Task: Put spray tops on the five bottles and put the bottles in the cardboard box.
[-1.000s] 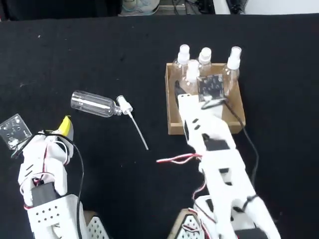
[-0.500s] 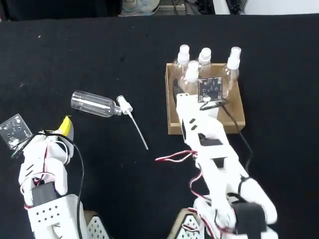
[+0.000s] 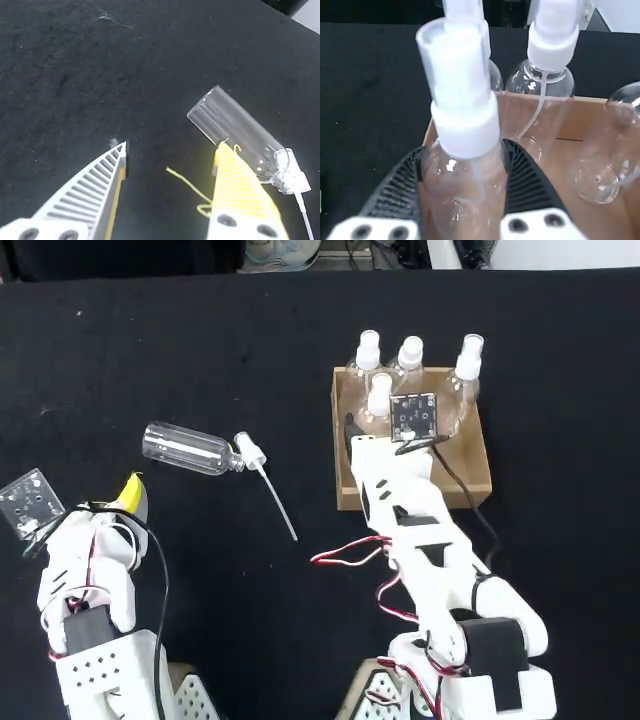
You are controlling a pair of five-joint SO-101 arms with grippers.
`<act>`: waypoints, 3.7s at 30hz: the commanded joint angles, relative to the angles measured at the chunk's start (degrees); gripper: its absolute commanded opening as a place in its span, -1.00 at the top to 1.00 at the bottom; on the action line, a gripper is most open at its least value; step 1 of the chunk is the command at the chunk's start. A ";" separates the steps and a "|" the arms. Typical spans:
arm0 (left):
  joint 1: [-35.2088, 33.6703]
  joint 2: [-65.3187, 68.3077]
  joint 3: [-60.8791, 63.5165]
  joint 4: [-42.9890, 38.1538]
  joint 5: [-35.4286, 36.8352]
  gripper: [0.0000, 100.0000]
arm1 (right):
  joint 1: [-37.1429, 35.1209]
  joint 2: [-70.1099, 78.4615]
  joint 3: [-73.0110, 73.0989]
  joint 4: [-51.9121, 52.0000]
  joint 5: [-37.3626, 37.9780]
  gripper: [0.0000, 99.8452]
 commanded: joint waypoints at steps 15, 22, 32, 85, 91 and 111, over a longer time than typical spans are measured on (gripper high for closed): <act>0.84 -0.53 -0.66 -1.32 0.35 0.46 | -2.73 -0.22 -3.21 2.20 -0.09 0.66; 0.84 -0.53 -0.66 -1.32 0.35 0.46 | -2.64 -0.31 -3.03 2.46 -0.18 0.49; 0.84 -0.53 -0.66 -1.32 0.35 0.46 | -2.81 -5.58 -1.98 4.31 -0.35 0.41; -11.38 -0.53 -1.01 -1.32 9.14 0.46 | -35.08 -9.80 -48.31 84.48 4.84 0.41; -15.87 -0.44 -2.07 -1.23 10.90 0.46 | -36.66 8.22 -53.67 70.15 4.92 0.41; -18.24 -0.44 -2.33 -1.23 10.90 0.46 | -37.36 45.05 -87.96 76.57 5.80 0.41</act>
